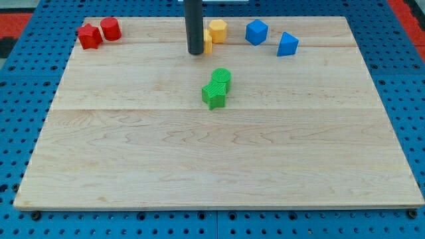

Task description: Push the blue cube into the blue triangle

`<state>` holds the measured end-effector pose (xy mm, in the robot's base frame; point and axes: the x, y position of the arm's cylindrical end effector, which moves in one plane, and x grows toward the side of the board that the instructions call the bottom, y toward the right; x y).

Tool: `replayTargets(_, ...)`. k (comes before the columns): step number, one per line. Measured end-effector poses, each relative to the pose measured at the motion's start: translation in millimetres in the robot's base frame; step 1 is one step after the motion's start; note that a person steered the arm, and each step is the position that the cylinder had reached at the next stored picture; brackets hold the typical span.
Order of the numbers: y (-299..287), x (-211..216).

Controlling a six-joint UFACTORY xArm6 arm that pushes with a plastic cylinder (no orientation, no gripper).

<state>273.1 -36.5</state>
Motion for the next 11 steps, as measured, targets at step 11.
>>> replayTargets(11,153,-1)
